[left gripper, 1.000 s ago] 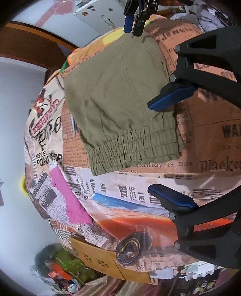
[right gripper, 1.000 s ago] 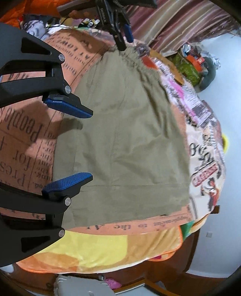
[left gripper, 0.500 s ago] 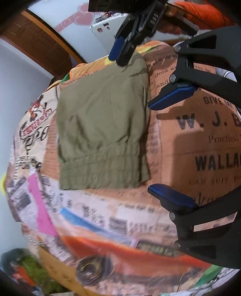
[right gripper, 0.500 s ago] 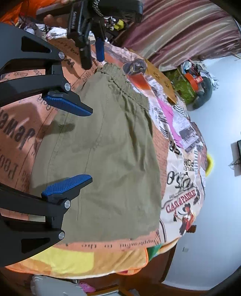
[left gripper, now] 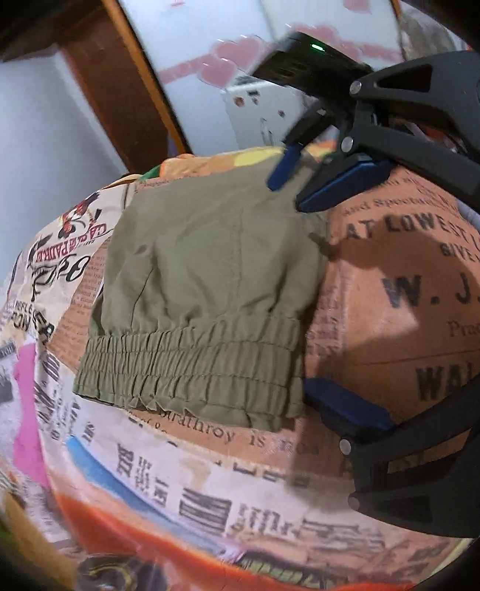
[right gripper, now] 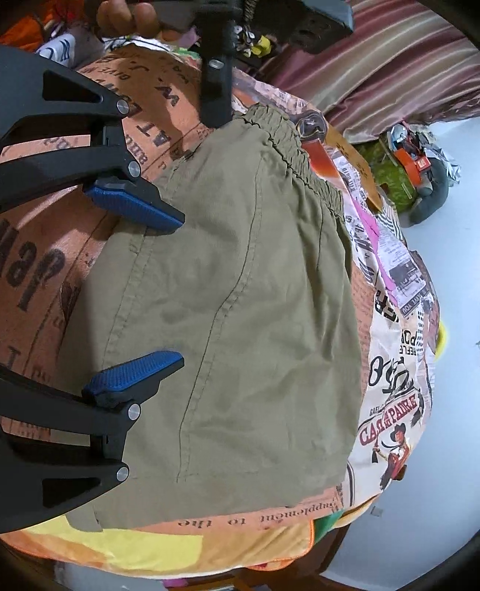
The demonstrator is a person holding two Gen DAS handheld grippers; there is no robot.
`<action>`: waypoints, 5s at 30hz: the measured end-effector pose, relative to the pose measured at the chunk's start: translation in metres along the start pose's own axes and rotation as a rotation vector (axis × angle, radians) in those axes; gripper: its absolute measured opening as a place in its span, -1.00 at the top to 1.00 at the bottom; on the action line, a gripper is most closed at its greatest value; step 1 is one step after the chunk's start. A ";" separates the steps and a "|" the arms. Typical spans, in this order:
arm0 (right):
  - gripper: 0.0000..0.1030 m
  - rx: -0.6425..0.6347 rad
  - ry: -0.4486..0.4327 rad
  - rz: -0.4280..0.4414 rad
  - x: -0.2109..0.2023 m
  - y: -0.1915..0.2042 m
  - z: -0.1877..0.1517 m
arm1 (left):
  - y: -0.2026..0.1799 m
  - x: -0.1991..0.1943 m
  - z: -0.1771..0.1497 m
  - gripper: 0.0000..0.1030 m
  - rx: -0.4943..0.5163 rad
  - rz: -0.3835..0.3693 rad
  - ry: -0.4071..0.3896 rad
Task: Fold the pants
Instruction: 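Close the left gripper on the elastic waistband edge, then lift the waistband with the left gripper and fold it over the pants, then lower the held waistband onto the folded pants with the left gripper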
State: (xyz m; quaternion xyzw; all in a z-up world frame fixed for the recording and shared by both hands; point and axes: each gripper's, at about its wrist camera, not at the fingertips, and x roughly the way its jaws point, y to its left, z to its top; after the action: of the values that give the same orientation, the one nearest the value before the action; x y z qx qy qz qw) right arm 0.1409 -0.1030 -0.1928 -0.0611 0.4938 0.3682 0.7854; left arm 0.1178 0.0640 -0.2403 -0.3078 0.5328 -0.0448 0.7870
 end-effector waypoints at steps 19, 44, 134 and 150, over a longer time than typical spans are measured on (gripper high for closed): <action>-0.27 0.012 0.002 0.020 0.000 0.000 -0.002 | 0.009 -0.001 0.025 0.22 -0.090 0.138 -0.079; -0.27 0.051 -0.030 -0.015 -0.011 0.002 -0.010 | 0.013 -0.083 0.038 0.32 0.114 0.574 -0.416; -0.27 0.269 -0.055 -0.028 -0.029 -0.057 -0.044 | -0.188 0.069 0.013 0.74 0.704 0.232 -0.026; -0.27 0.263 -0.044 -0.035 -0.036 -0.057 -0.047 | -0.191 0.112 -0.021 -0.11 0.879 0.343 0.049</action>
State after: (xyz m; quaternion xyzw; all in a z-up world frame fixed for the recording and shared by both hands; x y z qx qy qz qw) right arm 0.1343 -0.1845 -0.2022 0.0416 0.5192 0.2877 0.8037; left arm 0.1966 -0.1441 -0.2344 0.1482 0.5247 -0.1428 0.8260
